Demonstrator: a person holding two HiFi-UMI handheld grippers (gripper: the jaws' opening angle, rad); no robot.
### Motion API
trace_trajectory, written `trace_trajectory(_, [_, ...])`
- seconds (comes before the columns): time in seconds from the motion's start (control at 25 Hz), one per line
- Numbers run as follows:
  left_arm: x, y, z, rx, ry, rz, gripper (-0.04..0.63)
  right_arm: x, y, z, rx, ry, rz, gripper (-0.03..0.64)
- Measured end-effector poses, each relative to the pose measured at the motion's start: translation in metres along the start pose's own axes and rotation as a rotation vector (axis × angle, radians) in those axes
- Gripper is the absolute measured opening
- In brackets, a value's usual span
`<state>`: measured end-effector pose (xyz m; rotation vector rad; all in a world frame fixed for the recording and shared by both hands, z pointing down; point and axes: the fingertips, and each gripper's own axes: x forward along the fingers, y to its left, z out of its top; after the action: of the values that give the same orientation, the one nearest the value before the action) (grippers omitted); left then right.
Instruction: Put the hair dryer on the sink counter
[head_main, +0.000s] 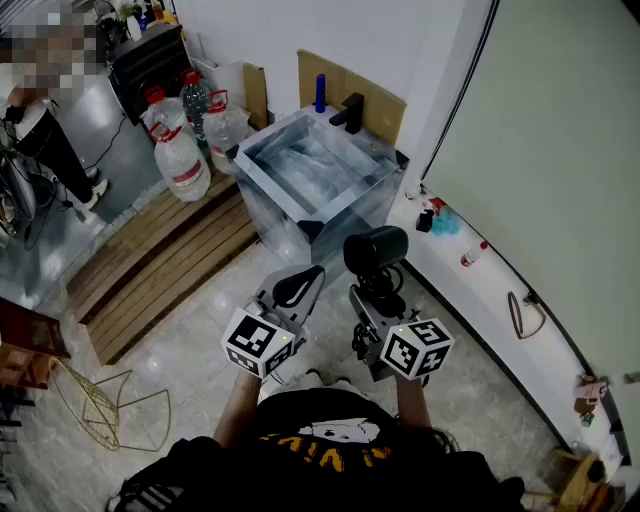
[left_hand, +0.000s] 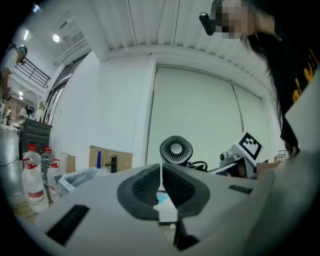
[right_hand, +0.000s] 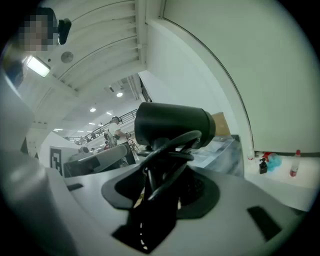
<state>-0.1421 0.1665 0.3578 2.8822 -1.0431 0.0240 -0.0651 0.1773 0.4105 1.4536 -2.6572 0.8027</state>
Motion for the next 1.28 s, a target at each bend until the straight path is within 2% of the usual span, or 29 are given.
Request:
trace_trajectory(0.4, [-0.006, -0.005, 0.000, 0.012, -0.007, -0.021, 0.017, 0.001, 0.004, -0.003, 0.011, -0.019, -0.014, 0.181])
trace_trajectory(0.76, [-0.015, -0.003, -0.015, -0.023, 0.003, -0.054, 0.017, 0.000, 0.010, -0.014, -0.013, -0.005, -0.052, 0.181])
trace_trajectory(1.08, [0.028, 0.003, -0.022, -0.027, 0.025, -0.092, 0.017, 0.014, -0.028, -0.003, 0.012, -0.008, -0.072, 0.181])
trace_trajectory(1.28, [0.072, 0.022, -0.025, -0.017, 0.037, -0.075, 0.017, 0.038, -0.071, 0.015, 0.026, -0.008, -0.061, 0.181])
